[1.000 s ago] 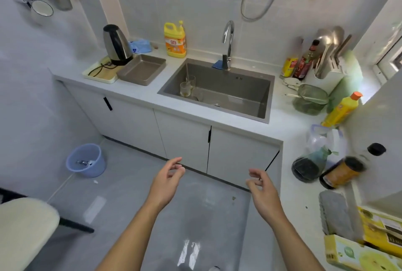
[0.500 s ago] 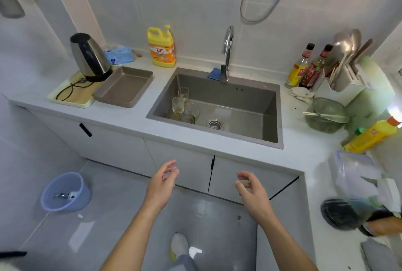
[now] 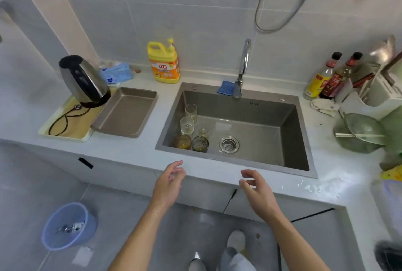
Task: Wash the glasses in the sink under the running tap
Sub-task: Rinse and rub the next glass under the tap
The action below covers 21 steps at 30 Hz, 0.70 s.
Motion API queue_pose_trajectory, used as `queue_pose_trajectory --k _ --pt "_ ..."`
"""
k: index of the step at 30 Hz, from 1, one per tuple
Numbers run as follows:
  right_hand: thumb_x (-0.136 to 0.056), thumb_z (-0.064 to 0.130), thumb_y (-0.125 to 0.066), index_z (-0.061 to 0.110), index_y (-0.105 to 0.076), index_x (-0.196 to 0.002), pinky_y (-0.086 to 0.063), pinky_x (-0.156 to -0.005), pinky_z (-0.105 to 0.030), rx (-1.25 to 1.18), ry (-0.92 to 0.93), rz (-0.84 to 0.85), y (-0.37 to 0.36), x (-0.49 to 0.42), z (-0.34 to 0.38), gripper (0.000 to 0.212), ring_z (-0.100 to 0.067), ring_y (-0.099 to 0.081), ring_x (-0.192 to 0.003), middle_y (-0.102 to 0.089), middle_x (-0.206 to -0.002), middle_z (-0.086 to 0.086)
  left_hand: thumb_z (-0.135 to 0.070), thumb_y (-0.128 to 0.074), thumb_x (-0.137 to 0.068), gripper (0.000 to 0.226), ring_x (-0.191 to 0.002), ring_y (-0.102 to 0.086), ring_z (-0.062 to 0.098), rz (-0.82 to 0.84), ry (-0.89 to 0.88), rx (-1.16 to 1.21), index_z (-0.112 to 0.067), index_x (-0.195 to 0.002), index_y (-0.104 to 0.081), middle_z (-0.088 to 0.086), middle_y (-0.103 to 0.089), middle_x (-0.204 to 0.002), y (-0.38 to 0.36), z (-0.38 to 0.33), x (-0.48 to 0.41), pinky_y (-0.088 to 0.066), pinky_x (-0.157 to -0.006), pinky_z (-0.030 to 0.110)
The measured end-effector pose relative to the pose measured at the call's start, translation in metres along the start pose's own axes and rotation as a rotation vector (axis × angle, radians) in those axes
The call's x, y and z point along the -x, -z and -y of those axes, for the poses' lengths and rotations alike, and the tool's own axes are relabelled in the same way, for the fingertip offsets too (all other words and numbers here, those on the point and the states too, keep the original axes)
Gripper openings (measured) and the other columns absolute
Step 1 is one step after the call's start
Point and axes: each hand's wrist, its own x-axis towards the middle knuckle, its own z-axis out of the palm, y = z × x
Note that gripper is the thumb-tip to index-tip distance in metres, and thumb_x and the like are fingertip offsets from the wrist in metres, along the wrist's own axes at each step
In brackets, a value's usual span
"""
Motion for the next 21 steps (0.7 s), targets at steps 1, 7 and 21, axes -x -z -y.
queue_pose_trajectory --k 1,7,21 --pt "-0.102 0.021 -0.06 0.025 -0.06 -0.125 -0.046 -0.08 -0.017 0.013 0.008 0.007 -0.002 -0.01 0.002 0.023 -0.005 -0.062 -0.107 -0.062 -0.127 0.01 -0.03 -0.057 -0.104 0.028 -0.109 -0.066 0.011 0.004 0.003 -0.015 -0.037 -0.131 -0.062 -0.006 -0.066 -0.121 0.001 -0.001 -0.007 -0.058 -0.095 0.039" --pt "-0.102 0.022 -0.059 0.025 -0.059 -0.126 -0.054 -0.09 -0.033 0.031 0.002 0.079 -0.011 -0.071 0.015 0.025 -0.006 -0.061 -0.109 -0.061 -0.126 0.012 -0.041 -0.057 -0.093 0.035 -0.112 -0.065 0.011 0.001 0.058 -0.064 -0.041 -0.127 -0.064 -0.008 -0.066 -0.123 0.007 -0.013 -0.048 -0.058 -0.098 0.042" --pt "-0.1 0.024 -0.062 0.021 -0.064 -0.122 -0.054 -0.099 -0.043 0.047 -0.142 0.175 -0.007 -0.212 0.022 0.022 -0.011 -0.066 -0.103 -0.071 -0.109 0.007 -0.029 -0.062 -0.099 0.031 -0.105 -0.067 0.01 -0.032 0.203 -0.166 -0.033 -0.13 -0.063 -0.006 -0.071 -0.11 -0.028 -0.049 -0.174 -0.055 -0.103 0.042"
